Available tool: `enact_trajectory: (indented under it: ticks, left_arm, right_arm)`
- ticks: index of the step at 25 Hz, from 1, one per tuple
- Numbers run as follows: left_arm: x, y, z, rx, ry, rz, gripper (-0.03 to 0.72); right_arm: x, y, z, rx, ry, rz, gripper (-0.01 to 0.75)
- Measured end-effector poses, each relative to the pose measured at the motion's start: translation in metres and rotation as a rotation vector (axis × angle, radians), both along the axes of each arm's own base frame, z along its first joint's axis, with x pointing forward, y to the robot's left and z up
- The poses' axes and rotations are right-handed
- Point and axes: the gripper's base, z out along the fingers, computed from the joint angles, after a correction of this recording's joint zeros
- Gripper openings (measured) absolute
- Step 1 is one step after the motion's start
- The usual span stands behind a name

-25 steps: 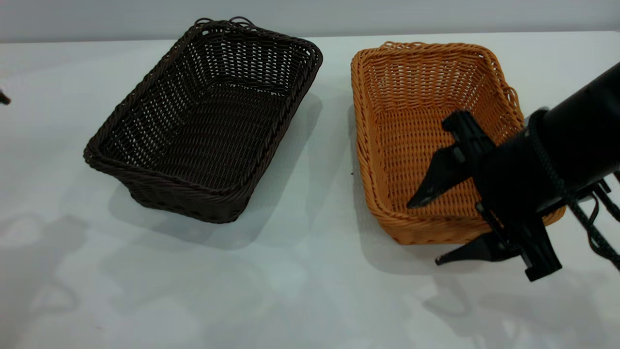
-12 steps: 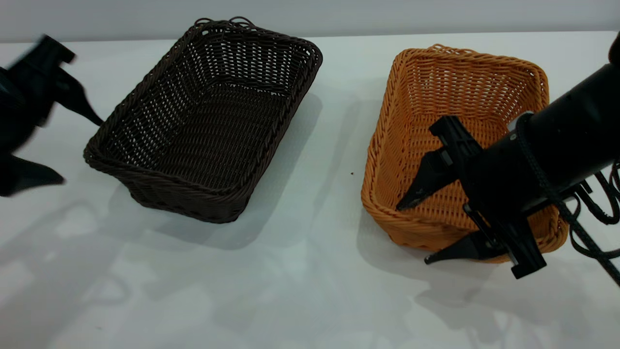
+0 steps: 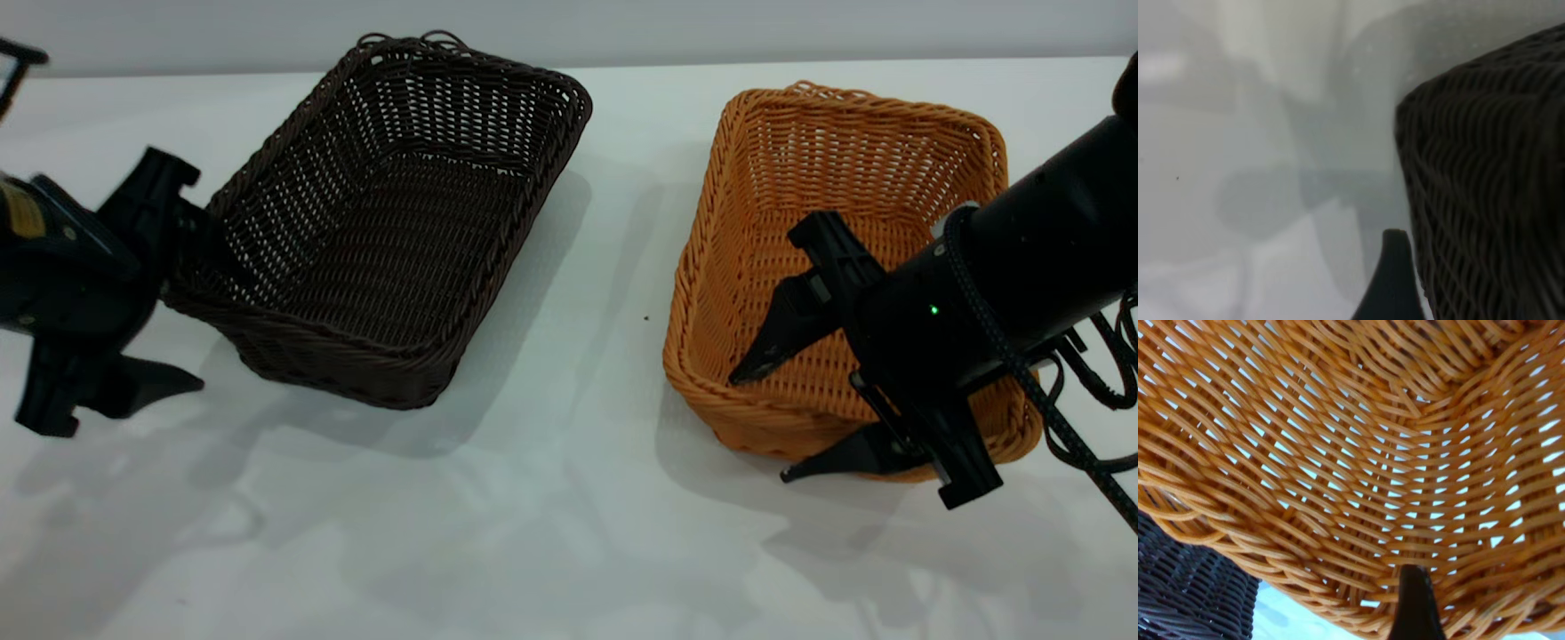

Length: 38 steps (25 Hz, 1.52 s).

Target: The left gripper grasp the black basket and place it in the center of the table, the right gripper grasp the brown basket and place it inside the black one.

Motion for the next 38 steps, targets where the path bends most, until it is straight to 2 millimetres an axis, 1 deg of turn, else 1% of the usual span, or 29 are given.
enact_trajectory:
  ticks: [5,11,13,22,28,31,33,35,38]
  left_arm:
    - [0.008,-0.003,-0.010,-0.016,-0.016,-0.010,0.580]
    - [0.029,-0.014,-0.015,-0.030,-0.037,-0.052,0.580]
    - [0.033,-0.019,-0.019,-0.026,-0.021,-0.063,0.580]
    - [0.037,-0.039,-0.033,-0.020,0.015,-0.107,0.580]
    - [0.035,-0.042,-0.035,-0.024,0.024,-0.107,0.575]
    - [0.036,-0.042,-0.035,-0.028,0.025,-0.090,0.544]
    - [0.036,-0.041,-0.035,-0.030,0.027,-0.075,0.501]
    - [0.035,-0.041,-0.035,-0.028,0.033,-0.070,0.444]
    - [0.035,-0.040,-0.036,-0.023,0.042,-0.067,0.315]
  right_arm:
    - [0.000,0.000,0.000,-0.006,-0.001,-0.001,0.460]
    - [0.000,-0.001,-0.001,-0.015,-0.001,-0.004,0.460]
    - [0.001,-0.003,-0.001,-0.033,-0.002,-0.009,0.460]
    - [0.002,-0.012,-0.006,-0.135,0.005,-0.064,0.459]
    - [0.002,-0.018,-0.011,-0.207,0.014,-0.101,0.459]
    - [0.003,-0.020,-0.011,-0.222,0.013,-0.107,0.437]
    - [0.003,-0.020,-0.011,-0.226,0.013,-0.108,0.403]
    - [0.003,-0.021,-0.011,-0.230,0.013,-0.110,0.345]
    - [0.003,-0.021,-0.011,-0.236,0.012,-0.119,0.235]
